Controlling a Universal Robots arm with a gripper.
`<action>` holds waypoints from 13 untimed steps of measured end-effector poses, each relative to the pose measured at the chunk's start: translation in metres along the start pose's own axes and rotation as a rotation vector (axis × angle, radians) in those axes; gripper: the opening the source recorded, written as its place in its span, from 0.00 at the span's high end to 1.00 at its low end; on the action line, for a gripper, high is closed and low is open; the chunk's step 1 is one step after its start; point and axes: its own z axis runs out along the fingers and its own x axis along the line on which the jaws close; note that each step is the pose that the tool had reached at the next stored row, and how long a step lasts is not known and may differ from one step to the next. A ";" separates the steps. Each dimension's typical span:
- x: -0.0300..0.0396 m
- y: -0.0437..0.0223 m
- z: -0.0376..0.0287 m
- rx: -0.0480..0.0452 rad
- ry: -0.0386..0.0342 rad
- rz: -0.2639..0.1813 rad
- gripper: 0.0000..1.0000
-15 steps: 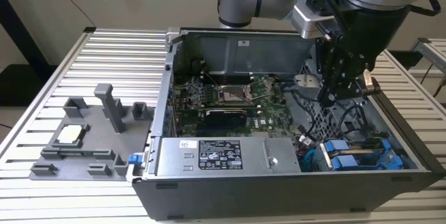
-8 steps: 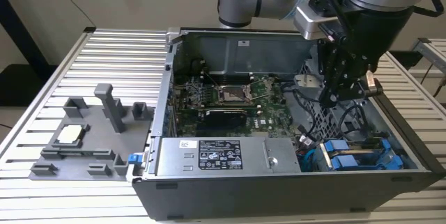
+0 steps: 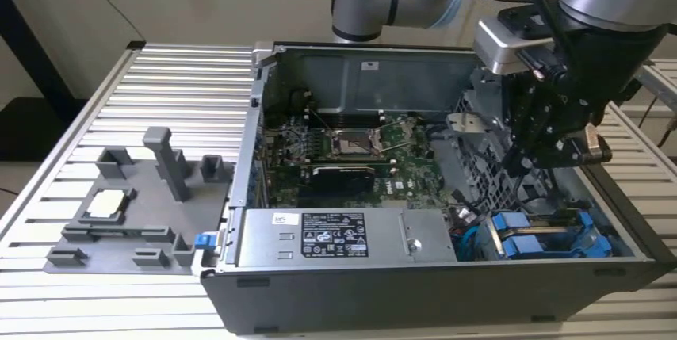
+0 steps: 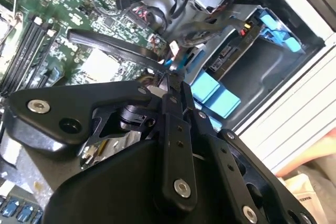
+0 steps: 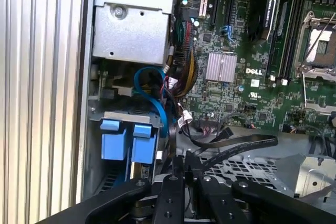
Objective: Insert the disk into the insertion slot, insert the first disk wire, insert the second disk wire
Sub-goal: 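Insert the second disk wire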
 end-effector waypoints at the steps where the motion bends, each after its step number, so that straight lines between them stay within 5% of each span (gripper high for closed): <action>1: 0.0027 -0.0011 0.0001 -0.0014 -0.0003 0.000 0.84; 11: 0.0323 -0.0071 0.0024 -0.0091 -0.0016 0.002 0.84; 13: 0.0326 -0.0070 0.0038 -0.0075 -0.0132 0.013 0.84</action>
